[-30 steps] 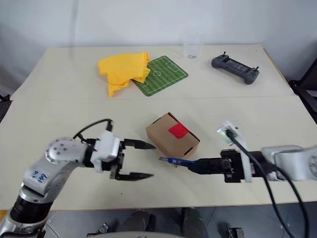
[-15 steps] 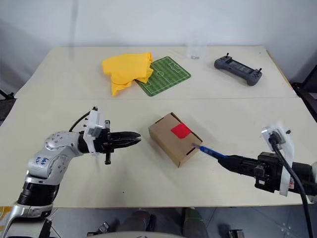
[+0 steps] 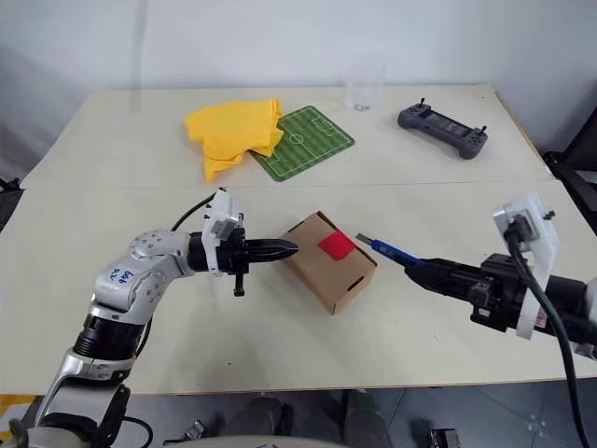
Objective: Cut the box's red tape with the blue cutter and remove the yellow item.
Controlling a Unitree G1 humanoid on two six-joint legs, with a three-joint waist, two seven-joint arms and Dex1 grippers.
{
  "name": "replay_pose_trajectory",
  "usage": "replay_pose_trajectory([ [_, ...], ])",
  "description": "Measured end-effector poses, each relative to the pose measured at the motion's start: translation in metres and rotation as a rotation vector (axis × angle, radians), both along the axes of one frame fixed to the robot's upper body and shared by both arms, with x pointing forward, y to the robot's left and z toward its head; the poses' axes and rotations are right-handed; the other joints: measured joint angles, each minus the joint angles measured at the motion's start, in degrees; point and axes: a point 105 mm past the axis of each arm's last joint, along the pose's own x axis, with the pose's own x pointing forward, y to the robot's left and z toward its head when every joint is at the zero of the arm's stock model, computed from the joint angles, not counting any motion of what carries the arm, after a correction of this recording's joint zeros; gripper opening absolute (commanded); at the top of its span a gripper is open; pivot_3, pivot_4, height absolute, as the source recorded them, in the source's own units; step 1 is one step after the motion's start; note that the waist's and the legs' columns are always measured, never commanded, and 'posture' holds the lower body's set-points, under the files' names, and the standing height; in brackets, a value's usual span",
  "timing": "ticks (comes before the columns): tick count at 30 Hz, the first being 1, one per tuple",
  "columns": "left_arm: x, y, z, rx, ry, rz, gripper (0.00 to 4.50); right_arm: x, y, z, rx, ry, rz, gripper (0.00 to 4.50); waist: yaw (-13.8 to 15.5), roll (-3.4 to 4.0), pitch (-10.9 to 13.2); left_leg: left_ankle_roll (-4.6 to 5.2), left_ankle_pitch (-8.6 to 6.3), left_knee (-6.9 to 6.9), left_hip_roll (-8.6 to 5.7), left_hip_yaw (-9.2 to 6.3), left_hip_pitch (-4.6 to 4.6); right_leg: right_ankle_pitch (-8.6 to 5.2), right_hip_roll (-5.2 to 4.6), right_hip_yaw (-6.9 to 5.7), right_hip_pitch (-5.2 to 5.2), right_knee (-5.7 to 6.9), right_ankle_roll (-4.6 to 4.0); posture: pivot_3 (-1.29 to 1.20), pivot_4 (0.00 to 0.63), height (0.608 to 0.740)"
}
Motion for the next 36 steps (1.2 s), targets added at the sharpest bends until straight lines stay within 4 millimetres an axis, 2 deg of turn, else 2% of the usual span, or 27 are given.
replay_pose_trajectory([
  [6,0.012,-0.008,0.003,0.038,0.004,0.079,0.0,0.024,0.013,0.013,-0.082,-0.057,-0.014,0.1,-0.2,0.01,0.0,-0.02,0.01,0.04,-0.03,0.01,-0.02,0.0,-0.04,-0.01,-0.04,-0.01,0.0,0.0,0.15,0.74],
  [9,0.022,-0.01,0.004,0.061,0.0,0.139,0.0,0.03,0.016,0.01,-0.205,-0.023,0.0,0.1,-0.2,0.01,0.0,-0.05,0.02,-0.05,0.03,-0.04,-0.07,-0.04,-0.03,0.01,-0.08,-0.09,-0.07,0.0,0.15,0.74],
  [12,0.027,-0.009,-0.002,0.079,0.033,0.18,0.0,0.034,0.027,0.008,-0.23,-0.014,0.04,0.1,-0.2,0.01,0.0,-0.07,-0.01,-0.08,0.04,-0.12,-0.15,-0.04,-0.04,0.01,-0.08,-0.27,-0.08,0.0,0.15,0.74],
  [17,0.026,-0.015,-0.009,0.115,0.037,0.18,0.0,0.048,0.035,-0.008,-0.251,0.062,0.041,0.1,-0.2,0.0,0.0,-0.05,-0.02,-0.06,0.0,-0.11,-0.25,-0.03,-0.09,0.0,-0.18,-0.28,-0.06,0.0,0.15,0.74],
  [23,0.016,-0.028,-0.012,0.146,0.02,0.147,0.0,0.064,0.042,-0.003,-0.3,0.059,0.023,0.1,0.0,0.0,0.0,-0.06,-0.02,-0.03,0.0,-0.16,-0.26,-0.03,-0.1,0.01,-0.16,-0.25,-0.07,0.0,0.15,0.74],
  [31,0.017,-0.029,-0.012,0.157,0.004,0.163,0.0,0.075,0.046,-0.001,-0.315,0.071,0.005,0.1,0.0,0.01,0.0,-0.06,-0.01,0.01,-0.01,-0.14,-0.25,-0.03,-0.1,0.01,-0.16,-0.17,-0.07,0.0,0.15,0.74],
  [36,0.017,-0.031,-0.013,0.156,-0.007,0.159,0.0,0.081,0.048,-0.007,-0.309,0.094,-0.006,0.1,0.0,0.01,0.0,-0.06,-0.01,0.02,-0.02,-0.14,-0.25,-0.03,-0.1,0.0,-0.17,-0.14,-0.07,0.0,0.15,0.74],
])
